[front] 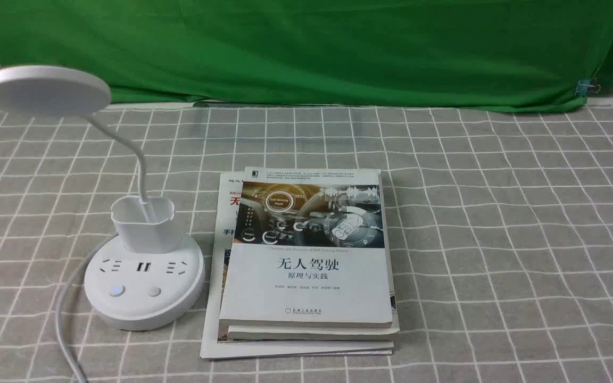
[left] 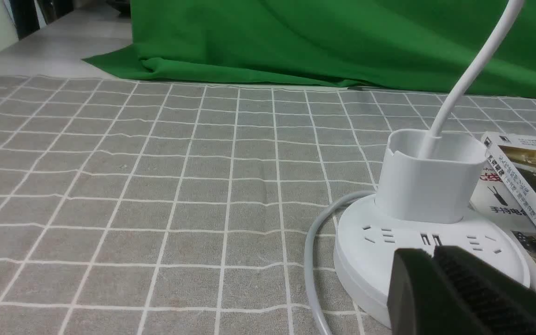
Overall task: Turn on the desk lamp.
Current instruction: Use the left arm to press the button switch on the lamp holder
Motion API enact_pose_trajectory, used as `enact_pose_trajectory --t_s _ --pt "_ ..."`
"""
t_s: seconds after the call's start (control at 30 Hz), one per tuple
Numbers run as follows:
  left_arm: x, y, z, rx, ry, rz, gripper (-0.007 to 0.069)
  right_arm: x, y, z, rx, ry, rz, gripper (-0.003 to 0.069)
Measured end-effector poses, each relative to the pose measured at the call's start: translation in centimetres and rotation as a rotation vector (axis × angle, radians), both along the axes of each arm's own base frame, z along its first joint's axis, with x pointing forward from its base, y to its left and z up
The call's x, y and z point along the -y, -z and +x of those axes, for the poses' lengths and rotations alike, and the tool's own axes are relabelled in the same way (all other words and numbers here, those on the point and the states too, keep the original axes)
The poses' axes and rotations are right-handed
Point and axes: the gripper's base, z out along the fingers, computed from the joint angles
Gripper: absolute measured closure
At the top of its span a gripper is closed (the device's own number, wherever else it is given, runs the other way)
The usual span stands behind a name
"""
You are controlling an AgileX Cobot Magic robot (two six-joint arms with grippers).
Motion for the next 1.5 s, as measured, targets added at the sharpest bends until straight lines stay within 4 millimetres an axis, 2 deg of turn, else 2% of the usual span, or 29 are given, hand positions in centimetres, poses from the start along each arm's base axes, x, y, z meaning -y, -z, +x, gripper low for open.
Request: enact_pose_trajectory --t_s 0.93,1.03,1.27,1.5 --pt "0.0 0.0 0.0 0.003 0.0 0.0 0.0606 0.0 0.0 0.0 0.0 0.0 0.0 0.0414" --pt "0.0 -0.5 0.1 0.056 -0.001 0.002 0.0606 0.0 0.0 0.0 0.0 0.0 0.0 0.0414" --pt "0.0 -2.9 0.0 0.324 -0.004 0.031 0.0606 0.0 0.0 0.0 0.0 0.0 0.0 0.0414" --pt "0.0 -3.2 -0.1 0.351 -0.005 0.032 0.0606 0.0 0.0 0.0 0.0 0.0 0.0 0.0414"
